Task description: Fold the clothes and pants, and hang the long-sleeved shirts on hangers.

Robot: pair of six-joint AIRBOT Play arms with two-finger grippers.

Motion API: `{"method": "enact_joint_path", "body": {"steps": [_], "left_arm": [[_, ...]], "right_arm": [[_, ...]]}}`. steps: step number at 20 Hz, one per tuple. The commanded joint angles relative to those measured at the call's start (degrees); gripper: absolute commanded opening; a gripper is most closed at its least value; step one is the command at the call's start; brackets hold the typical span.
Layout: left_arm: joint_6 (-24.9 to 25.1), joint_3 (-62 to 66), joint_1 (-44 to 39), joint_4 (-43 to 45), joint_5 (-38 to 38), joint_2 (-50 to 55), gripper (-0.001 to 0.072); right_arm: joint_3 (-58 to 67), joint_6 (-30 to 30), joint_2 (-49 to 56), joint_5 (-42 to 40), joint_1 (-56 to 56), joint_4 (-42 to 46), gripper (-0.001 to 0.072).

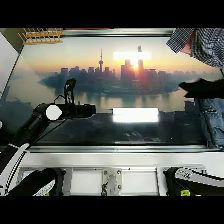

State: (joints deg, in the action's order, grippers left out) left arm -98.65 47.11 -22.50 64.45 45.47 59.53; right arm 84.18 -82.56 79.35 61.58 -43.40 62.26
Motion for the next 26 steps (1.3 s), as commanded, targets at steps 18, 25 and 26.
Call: {"method": "enact_joint_path", "body": {"steps": [18,25,26], "left_arm": [[-0.3,0.0,-0.2,0.1,-0.4,0.1,0.0006],[-0.2,0.0,-0.2,0.2,0.6,0.1,0.0006],[-0.2,0.0,-0.2,0.2,0.5,0.1,0.0006]], "right_arm": [[-15.3,-11.3,-11.8,9.1,-10.2,26.3,0.0012],[-16.7,-7.0,-15.5,6.1,-8.4,25.7,0.0651],[-16.7,-5.7,-17.5,3.6,-6.7,23.2,0.0651]]}}
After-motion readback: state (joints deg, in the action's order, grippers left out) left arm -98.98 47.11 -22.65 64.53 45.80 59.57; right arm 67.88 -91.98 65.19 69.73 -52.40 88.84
